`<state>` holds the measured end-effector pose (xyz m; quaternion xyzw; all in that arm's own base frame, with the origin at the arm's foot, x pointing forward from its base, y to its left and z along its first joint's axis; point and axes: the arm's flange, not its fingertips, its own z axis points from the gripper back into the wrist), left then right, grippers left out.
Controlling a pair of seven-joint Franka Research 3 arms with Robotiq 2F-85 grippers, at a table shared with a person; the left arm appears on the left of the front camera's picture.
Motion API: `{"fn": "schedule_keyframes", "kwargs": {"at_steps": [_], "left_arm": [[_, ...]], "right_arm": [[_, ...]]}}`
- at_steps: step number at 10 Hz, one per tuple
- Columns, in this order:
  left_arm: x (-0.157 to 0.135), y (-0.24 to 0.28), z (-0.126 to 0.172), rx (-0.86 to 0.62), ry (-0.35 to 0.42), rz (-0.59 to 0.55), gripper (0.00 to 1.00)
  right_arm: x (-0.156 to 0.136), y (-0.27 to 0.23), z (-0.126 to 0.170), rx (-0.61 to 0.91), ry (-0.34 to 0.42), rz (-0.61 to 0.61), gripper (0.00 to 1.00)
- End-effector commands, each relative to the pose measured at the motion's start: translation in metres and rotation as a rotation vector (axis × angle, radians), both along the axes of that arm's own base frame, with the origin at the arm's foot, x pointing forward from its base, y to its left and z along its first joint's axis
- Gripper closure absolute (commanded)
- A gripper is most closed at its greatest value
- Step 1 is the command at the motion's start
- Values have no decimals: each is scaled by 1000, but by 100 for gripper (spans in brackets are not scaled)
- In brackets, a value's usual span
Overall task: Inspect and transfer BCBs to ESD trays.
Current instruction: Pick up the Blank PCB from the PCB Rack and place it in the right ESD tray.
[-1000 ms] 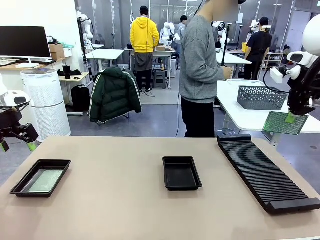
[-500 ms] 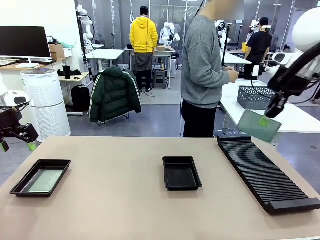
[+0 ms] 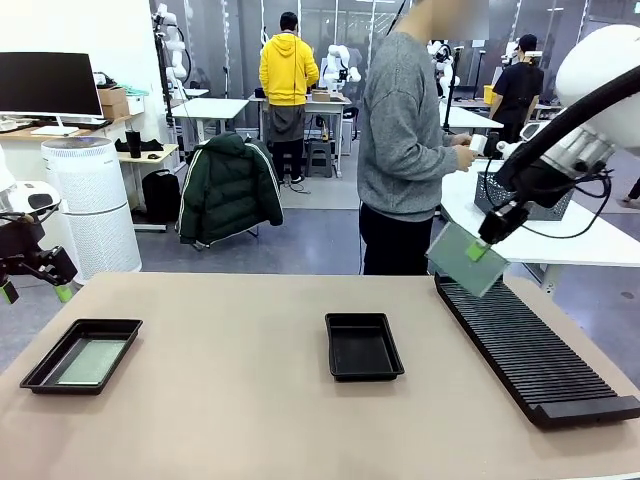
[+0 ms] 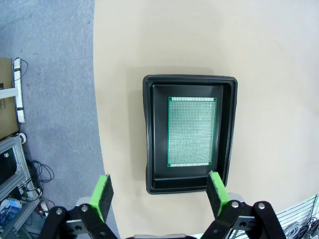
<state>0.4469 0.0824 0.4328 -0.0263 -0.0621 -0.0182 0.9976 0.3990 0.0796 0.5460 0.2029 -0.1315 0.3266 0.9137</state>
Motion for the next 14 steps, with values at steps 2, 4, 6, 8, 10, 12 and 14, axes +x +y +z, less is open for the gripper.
{"fn": "schedule_keyframes", "kwargs": {"at_steps": [2,4,6,8,10,12,14], "left_arm": [[-1,1,-2,2,-8,-1,0],[-1,1,-2,2,-8,-1,0],[-1,1,-2,2,-8,-1,0],[-1,1,-2,2,-8,-1,0],[-1,1,-2,2,-8,-1,0],[-1,1,-2,2,-8,-1,0],[-1,1,-2,2,-8,-1,0]], "right_arm": [[-6,47,-15,83,79,-181,98],[1,67,-32,148,144,-207,98],[8,81,-53,174,214,-270,98],[9,95,-71,188,262,-349,98],[16,100,-95,260,306,-410,98],[16,100,-116,256,359,-477,98],[11,98,-126,268,361,-491,98]]}}
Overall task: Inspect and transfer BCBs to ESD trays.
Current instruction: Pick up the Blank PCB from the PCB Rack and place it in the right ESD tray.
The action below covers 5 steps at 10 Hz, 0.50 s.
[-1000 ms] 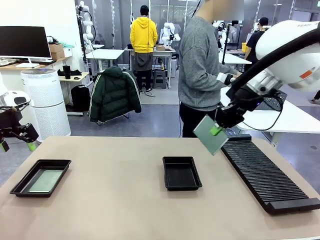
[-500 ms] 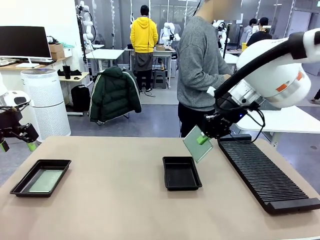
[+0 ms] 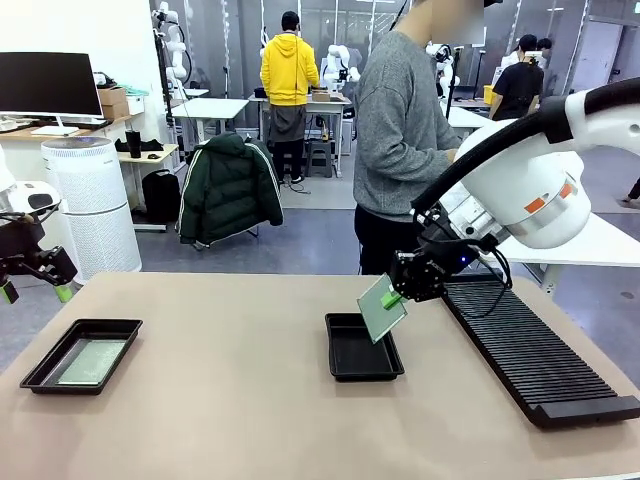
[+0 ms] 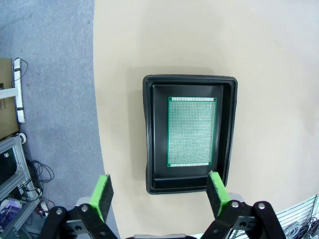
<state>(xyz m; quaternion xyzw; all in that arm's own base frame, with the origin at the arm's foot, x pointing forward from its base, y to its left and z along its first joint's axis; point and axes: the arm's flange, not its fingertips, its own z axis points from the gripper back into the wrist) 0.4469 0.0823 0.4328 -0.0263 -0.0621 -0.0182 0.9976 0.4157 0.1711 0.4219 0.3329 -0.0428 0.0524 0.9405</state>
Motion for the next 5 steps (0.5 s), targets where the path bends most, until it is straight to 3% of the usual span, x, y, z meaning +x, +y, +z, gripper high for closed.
{"fn": "schedule_keyframes", "kwargs": {"at_steps": [1,5], "left_arm": [[-1,1,-2,2,-8,-1,0],[-1,1,-2,2,-8,-1,0]], "right_arm": [[-6,7,-4,38,-29,-6,98],[0,0,0,0,0,0,98]]}}
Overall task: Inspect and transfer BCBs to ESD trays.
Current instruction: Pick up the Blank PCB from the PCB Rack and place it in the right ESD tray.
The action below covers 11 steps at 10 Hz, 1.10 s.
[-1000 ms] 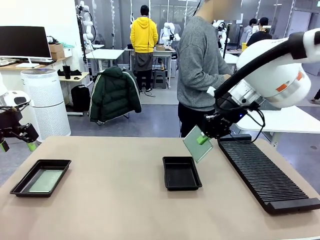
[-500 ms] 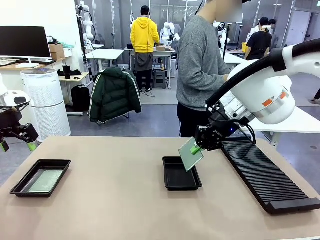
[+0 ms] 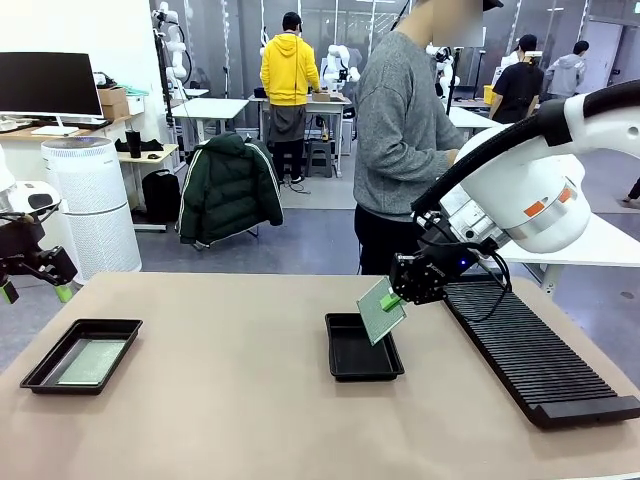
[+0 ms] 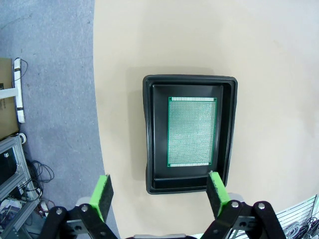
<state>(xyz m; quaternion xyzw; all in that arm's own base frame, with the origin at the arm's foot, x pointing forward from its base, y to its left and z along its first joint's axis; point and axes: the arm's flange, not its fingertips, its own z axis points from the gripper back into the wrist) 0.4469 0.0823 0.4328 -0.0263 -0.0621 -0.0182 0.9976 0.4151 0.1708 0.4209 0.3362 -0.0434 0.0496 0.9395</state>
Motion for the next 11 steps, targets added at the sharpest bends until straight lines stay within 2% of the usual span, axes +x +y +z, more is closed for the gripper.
{"fn": "schedule_keyframes", "kwargs": {"at_steps": [1,3,5,7,11], "left_arm": [[-1,1,-2,2,-8,-1,0],[-1,1,-2,2,-8,-1,0],[-1,1,-2,2,-8,-1,0],[-1,1,-2,2,-8,-1,0],[-1,1,-2,2,-8,-1,0]], "right_arm": [[0,0,0,0,0,0,98],[12,5,-18,13,4,-41,98],[17,15,-30,-4,58,-96,98],[22,22,-38,-10,15,-95,98],[36,37,-63,-5,3,-128,98]]}}
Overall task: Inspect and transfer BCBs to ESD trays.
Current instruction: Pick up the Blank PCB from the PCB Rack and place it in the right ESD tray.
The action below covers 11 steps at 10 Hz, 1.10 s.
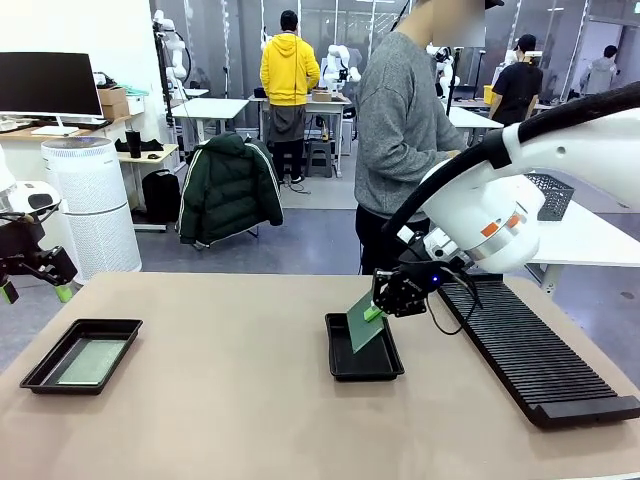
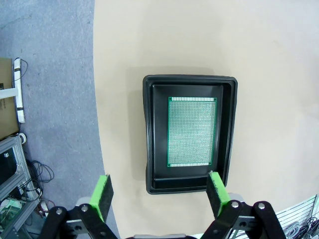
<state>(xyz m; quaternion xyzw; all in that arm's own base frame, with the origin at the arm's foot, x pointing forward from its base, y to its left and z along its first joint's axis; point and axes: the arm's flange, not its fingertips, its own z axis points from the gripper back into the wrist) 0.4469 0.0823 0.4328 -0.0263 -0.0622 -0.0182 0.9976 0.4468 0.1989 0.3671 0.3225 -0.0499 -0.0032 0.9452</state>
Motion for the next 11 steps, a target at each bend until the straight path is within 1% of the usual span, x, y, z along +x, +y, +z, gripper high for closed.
{"fn": "schedule_keyframes", "kwargs": {"at_steps": [1,3,6,11], "left_arm": [[-1,1,-2,2,-8,-1,0],[-1,1,-2,2,-8,-1,0],[-1,1,-2,2,-8,-1,0],[-1,1,-2,2,-8,-1,0]], "right_arm": [[7,13,-13,16,-17,-30,98],[14,18,-23,5,2,-24,98],[18,20,-32,1,10,-8,98],[23,27,-41,-39,42,-12,98]]}}
